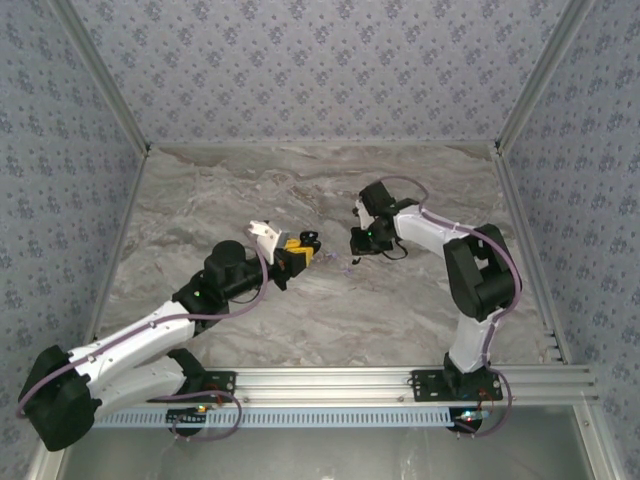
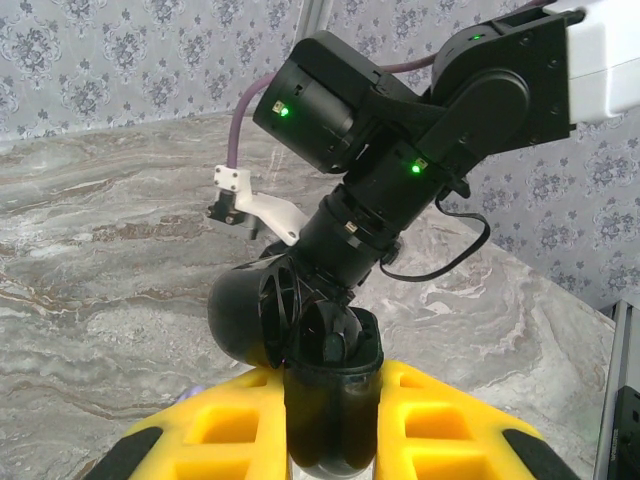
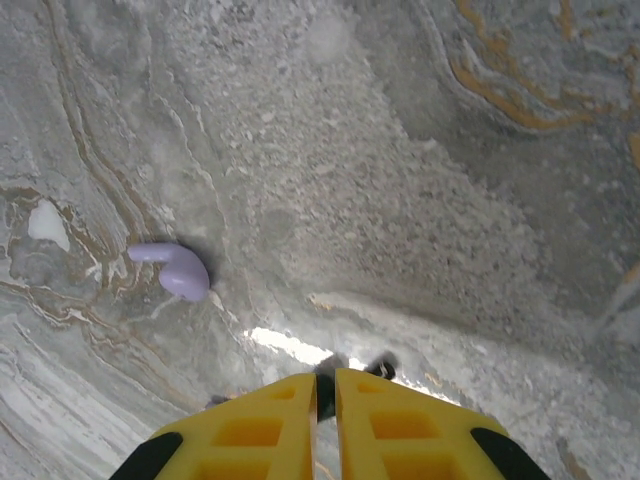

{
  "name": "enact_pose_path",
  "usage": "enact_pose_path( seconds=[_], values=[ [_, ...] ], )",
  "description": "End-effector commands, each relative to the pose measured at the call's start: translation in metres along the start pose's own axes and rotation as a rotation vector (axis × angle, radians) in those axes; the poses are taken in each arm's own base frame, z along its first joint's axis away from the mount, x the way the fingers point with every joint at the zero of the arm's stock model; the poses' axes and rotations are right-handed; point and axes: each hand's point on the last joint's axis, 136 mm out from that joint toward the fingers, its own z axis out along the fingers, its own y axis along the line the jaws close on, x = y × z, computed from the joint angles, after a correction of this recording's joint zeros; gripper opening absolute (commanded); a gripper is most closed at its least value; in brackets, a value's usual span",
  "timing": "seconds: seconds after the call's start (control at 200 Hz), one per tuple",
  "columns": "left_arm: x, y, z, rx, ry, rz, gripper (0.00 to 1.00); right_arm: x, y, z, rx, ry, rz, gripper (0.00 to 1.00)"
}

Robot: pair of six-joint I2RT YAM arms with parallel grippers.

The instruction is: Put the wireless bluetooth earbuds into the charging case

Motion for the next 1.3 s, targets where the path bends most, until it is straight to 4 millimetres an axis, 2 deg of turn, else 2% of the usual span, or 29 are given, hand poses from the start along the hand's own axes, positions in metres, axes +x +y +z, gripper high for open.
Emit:
enact_pose_path(
  seconds=[0.0, 0.405, 0.535, 1.014, 1.294],
  values=[
    [-0.020, -0.011, -0.005, 0.032, -0.052, 0.009, 0.13, -0.002, 0.001, 0.004, -0.009, 0.029, -0.013, 0.14],
    [-0.018, -0.010, -0.005, 0.030, -0.049, 0.004, 0.13, 0.006, -0.013, 0.021, 0.049, 0.096, -0.016, 0.14],
    [-0.018, -0.010, -0.005, 0.030, -0.051, 0.003, 0.13, 0.018, -0.020, 0.022, 0.078, 0.140, -0.007, 0.15],
    [-0.018, -0.010, -0.004, 0.032, -0.051, 0.000, 0.12, 0.043, -0.029, 0.006, 0.155, 0.163, -0.013, 0.15],
    [-0.016, -0.011, -0.003, 0.040, -0.048, -0.004, 0.12, 0.055, -0.021, 0.002, 0.148, 0.194, -0.042, 0.15]
  ],
)
